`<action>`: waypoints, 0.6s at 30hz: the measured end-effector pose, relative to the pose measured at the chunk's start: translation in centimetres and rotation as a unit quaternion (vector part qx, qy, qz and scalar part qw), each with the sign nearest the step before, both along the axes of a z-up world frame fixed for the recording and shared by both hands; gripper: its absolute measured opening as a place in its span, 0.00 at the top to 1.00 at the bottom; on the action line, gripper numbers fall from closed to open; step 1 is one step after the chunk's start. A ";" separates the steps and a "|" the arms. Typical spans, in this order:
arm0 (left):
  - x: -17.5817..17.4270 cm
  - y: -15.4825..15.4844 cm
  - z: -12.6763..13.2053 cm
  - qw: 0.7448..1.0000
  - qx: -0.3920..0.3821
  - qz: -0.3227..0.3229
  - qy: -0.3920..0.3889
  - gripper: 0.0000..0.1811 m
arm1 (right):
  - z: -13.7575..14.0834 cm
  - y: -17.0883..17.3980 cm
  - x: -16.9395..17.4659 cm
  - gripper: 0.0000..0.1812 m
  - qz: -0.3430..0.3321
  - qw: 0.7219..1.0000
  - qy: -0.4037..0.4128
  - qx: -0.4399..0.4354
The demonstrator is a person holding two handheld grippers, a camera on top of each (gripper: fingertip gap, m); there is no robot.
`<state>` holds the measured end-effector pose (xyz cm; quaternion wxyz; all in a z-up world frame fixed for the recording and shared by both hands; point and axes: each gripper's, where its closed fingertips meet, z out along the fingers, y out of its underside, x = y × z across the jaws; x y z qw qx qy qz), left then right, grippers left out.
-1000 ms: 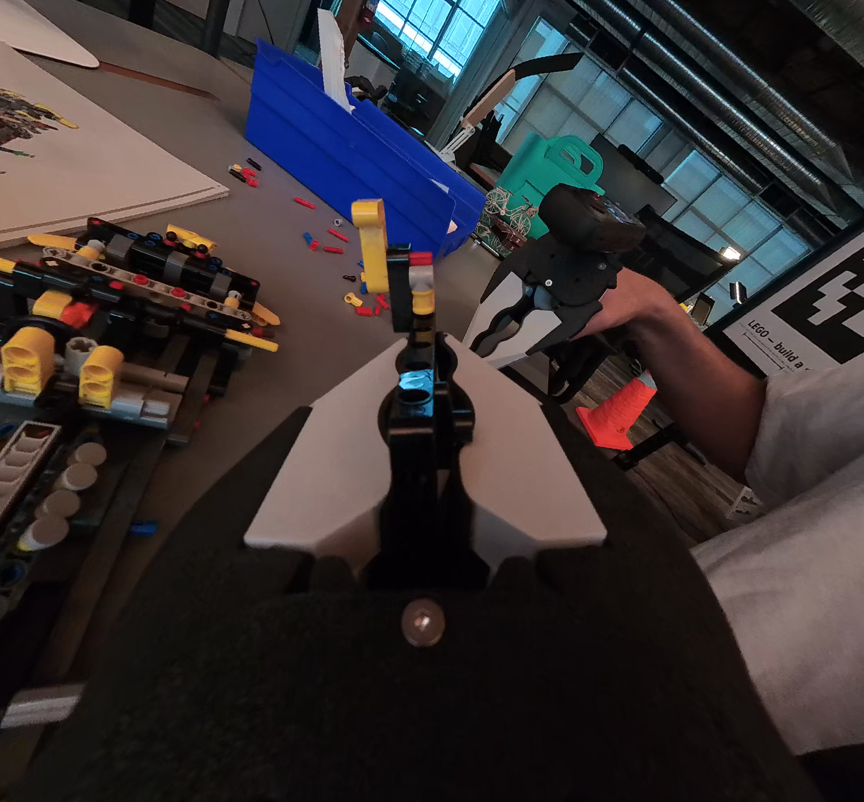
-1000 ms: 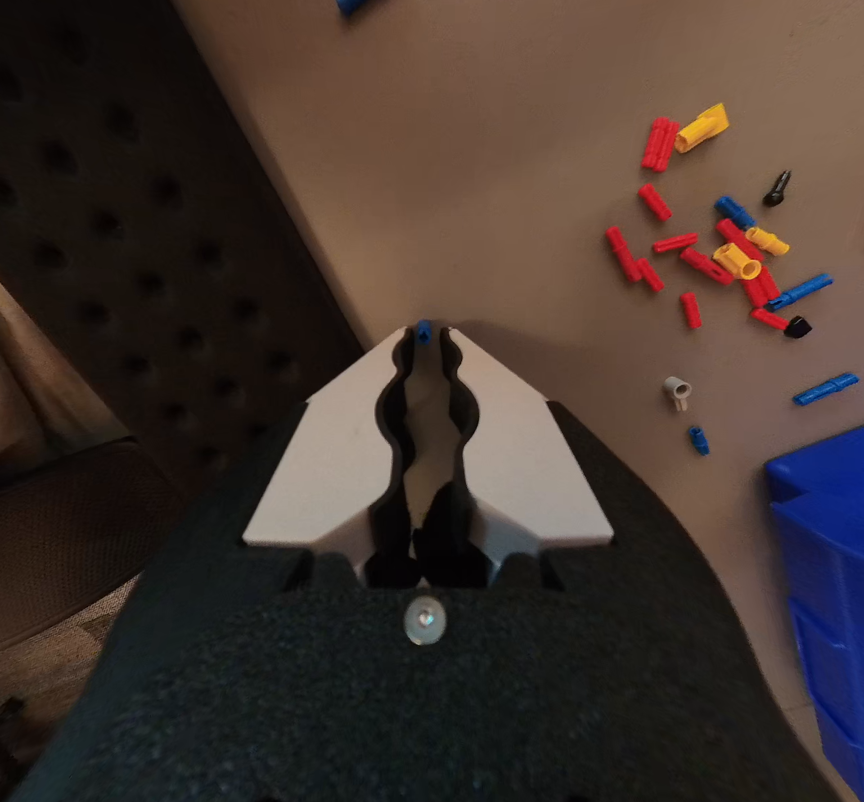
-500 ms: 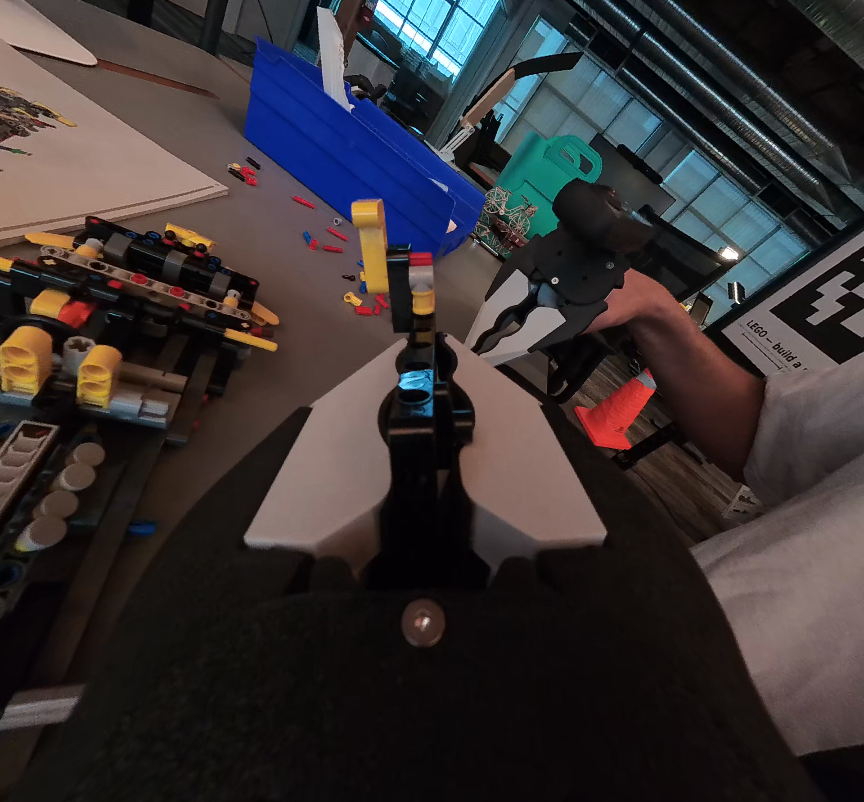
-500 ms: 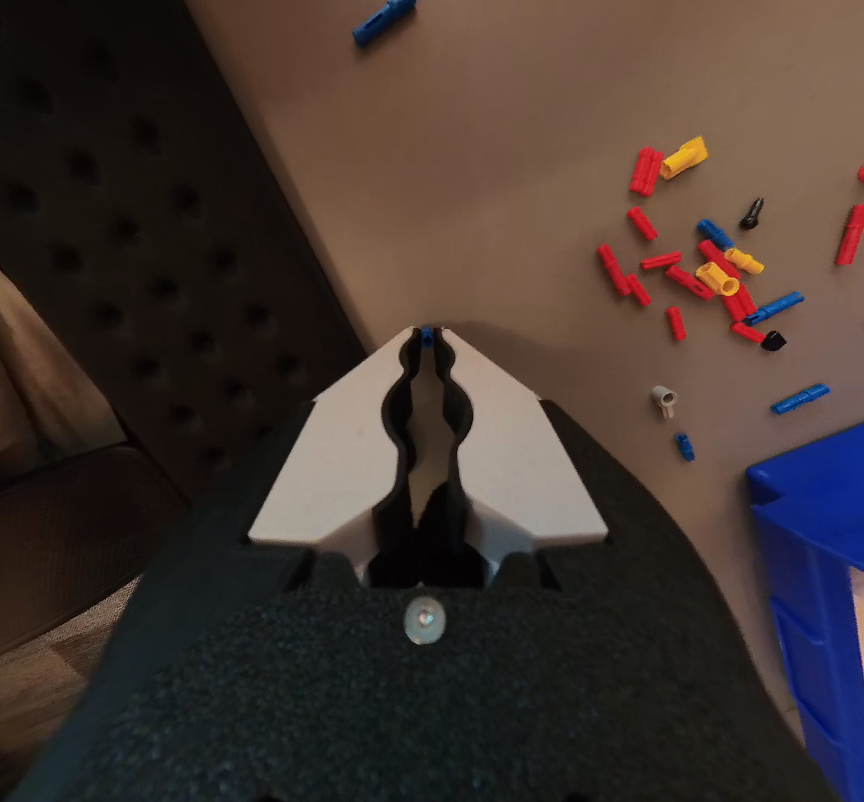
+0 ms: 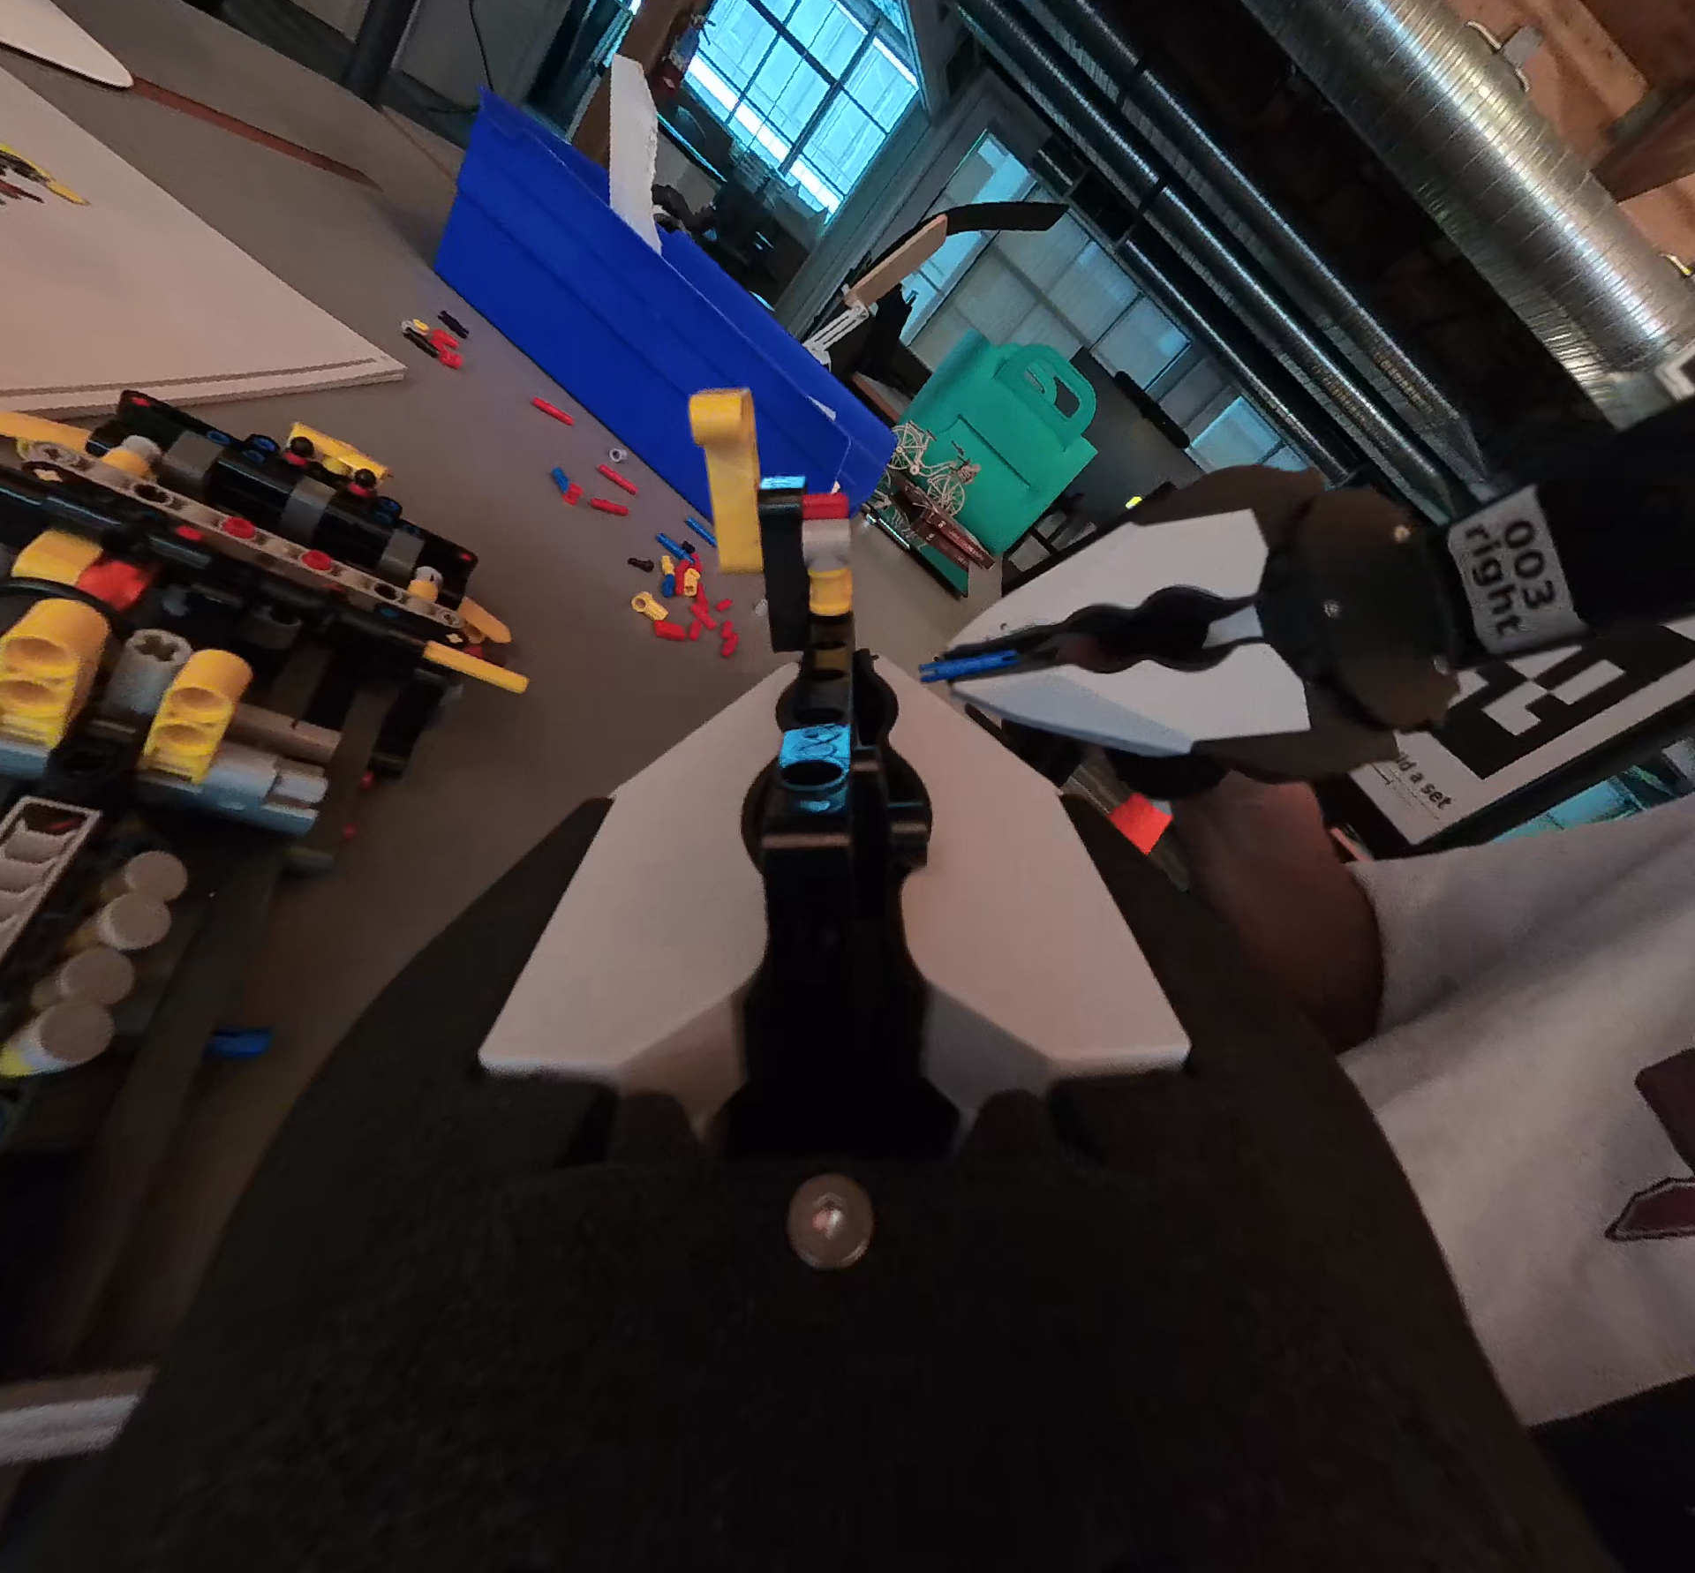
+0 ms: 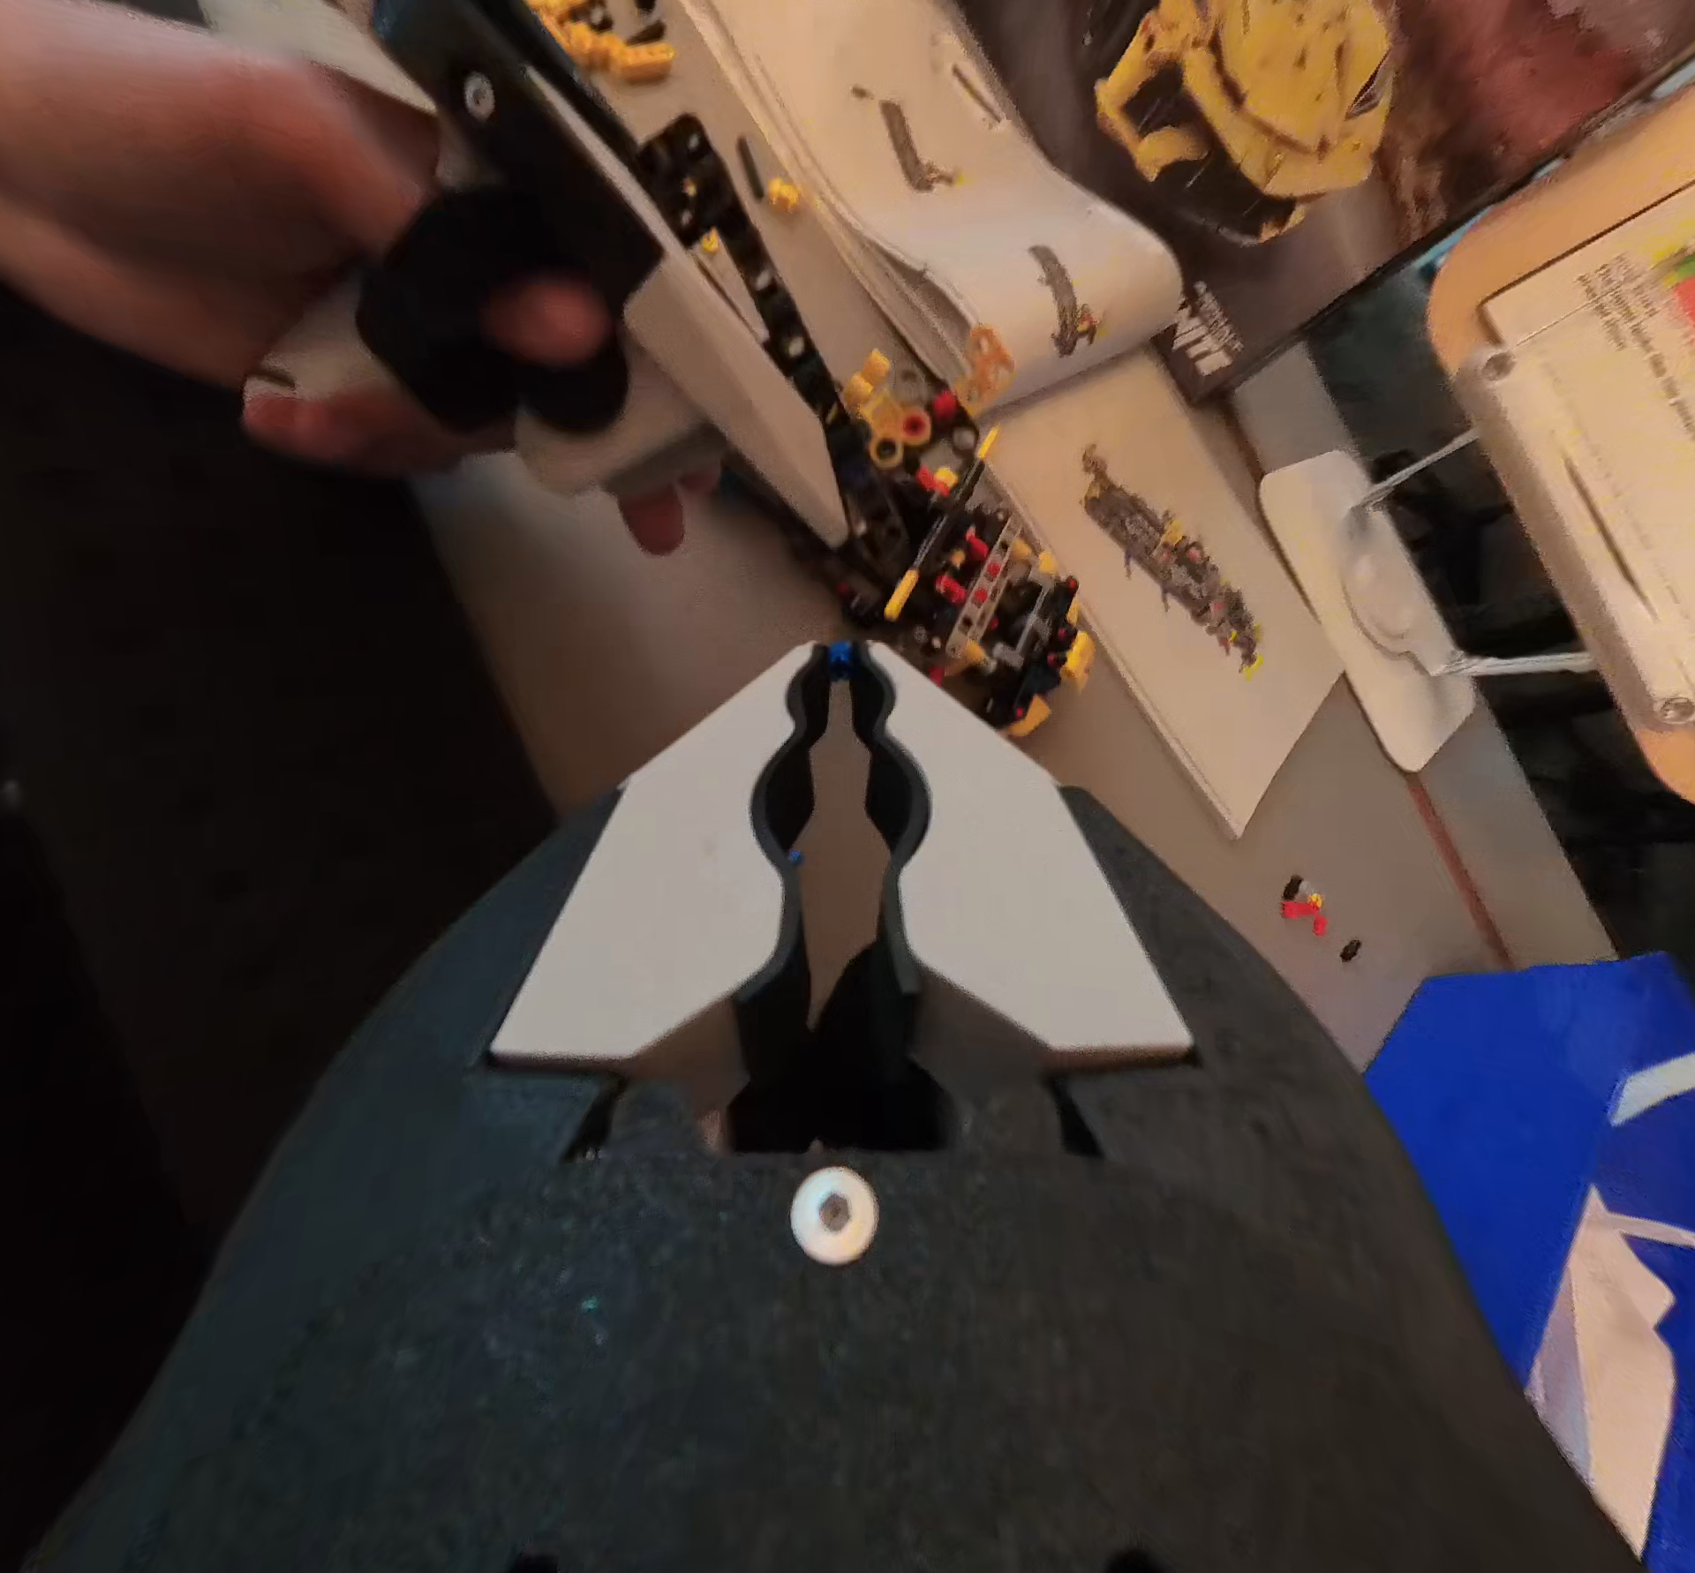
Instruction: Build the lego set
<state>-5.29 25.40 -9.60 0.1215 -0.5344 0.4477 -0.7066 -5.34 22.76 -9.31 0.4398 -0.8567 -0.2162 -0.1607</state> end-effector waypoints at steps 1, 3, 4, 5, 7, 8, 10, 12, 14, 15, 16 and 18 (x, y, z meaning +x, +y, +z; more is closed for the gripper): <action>0.0 0.0 0.0 1.000 0.000 0.000 0.000 0.95 | -0.1 0.6 -0.2 0.98 -0.007 1.000 -0.005 0.009; -0.1 -0.1 0.1 1.000 -0.001 -0.003 -0.002 0.95 | -0.6 1.5 -0.3 0.98 -0.016 0.999 -0.016 0.023; -0.1 -0.1 0.0 1.000 -0.001 -0.003 -0.002 0.95 | -0.8 1.7 -0.5 0.98 -0.017 0.999 -0.020 0.024; 0.0 -0.1 0.0 1.000 -0.001 -0.002 0.000 0.95 | -0.9 1.9 -0.6 0.98 -0.015 0.999 -0.023 0.027; 0.0 -0.1 0.0 1.000 -0.002 -0.004 0.000 0.95 | -0.8 2.1 -0.8 0.98 -0.017 0.999 -0.024 0.036; 0.0 -0.2 0.0 1.000 0.000 -0.005 0.000 0.95 | -0.7 2.1 -0.8 0.98 -0.016 0.999 -0.024 0.038; 0.0 -0.1 -0.1 1.000 0.000 -0.004 0.004 0.95 | -0.8 2.1 -0.5 0.98 -0.021 0.999 -0.028 0.038; 0.1 -0.1 -0.2 1.000 -0.002 -0.003 0.007 0.95 | -0.9 2.2 -0.4 0.98 -0.022 0.998 -0.036 0.039; 0.2 0.0 -0.4 1.000 -0.003 -0.001 0.014 0.95 | -1.1 2.3 -0.4 0.98 -0.025 0.998 -0.035 0.036; 0.2 0.1 -0.4 1.000 -0.005 0.000 0.014 0.95 | -1.1 2.4 -0.3 0.98 -0.025 0.998 -0.034 0.039; 0.1 0.1 -0.3 1.000 -0.006 0.002 0.012 0.95 | -1.0 2.4 -0.4 0.98 -0.025 0.998 -0.031 0.044; 0.1 0.2 -0.3 1.000 0.005 0.011 0.008 0.95 | -1.0 2.5 -0.4 0.98 -0.027 0.998 -0.031 0.044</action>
